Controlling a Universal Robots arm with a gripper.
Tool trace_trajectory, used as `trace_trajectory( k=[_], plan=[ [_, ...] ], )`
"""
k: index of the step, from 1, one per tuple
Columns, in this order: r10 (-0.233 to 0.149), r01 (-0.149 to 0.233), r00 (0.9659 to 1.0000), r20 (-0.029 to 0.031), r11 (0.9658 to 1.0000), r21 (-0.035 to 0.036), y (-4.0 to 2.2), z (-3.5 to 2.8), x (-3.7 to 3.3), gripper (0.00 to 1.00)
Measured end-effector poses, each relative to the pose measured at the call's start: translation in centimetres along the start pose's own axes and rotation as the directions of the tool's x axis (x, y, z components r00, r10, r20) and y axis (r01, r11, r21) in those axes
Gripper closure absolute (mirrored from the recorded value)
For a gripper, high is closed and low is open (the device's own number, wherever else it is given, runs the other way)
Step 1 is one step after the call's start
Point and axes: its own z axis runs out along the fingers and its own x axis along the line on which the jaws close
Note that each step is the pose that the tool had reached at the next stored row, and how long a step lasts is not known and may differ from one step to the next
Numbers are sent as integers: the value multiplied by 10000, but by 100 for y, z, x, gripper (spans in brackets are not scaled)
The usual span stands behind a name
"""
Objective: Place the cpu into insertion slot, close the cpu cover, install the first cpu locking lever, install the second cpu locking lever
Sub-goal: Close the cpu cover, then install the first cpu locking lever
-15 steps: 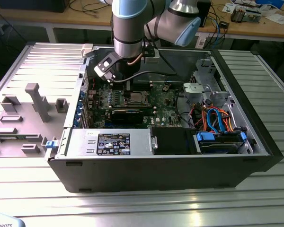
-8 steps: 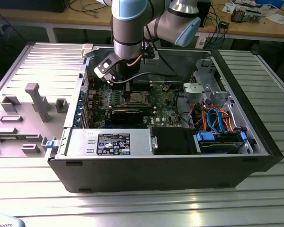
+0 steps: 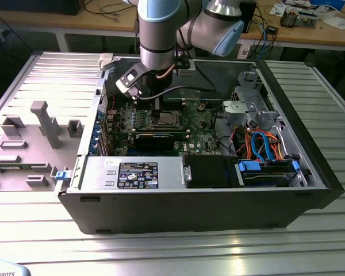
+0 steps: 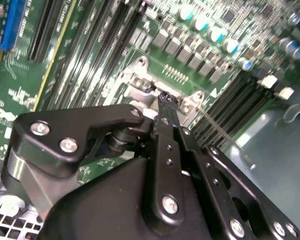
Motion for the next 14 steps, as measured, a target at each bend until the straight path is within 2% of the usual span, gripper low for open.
trace_trajectory(
  k=[5, 12, 14],
  plan=[
    [-2, 2, 10000, 2, 10000, 1, 209, -1, -7, 89],
    [-1, 1, 10000, 6, 10000, 0, 225, -4, -7, 89],
    [-1, 1, 10000, 27, 10000, 1, 225, -13, -7, 89]
  ],
)
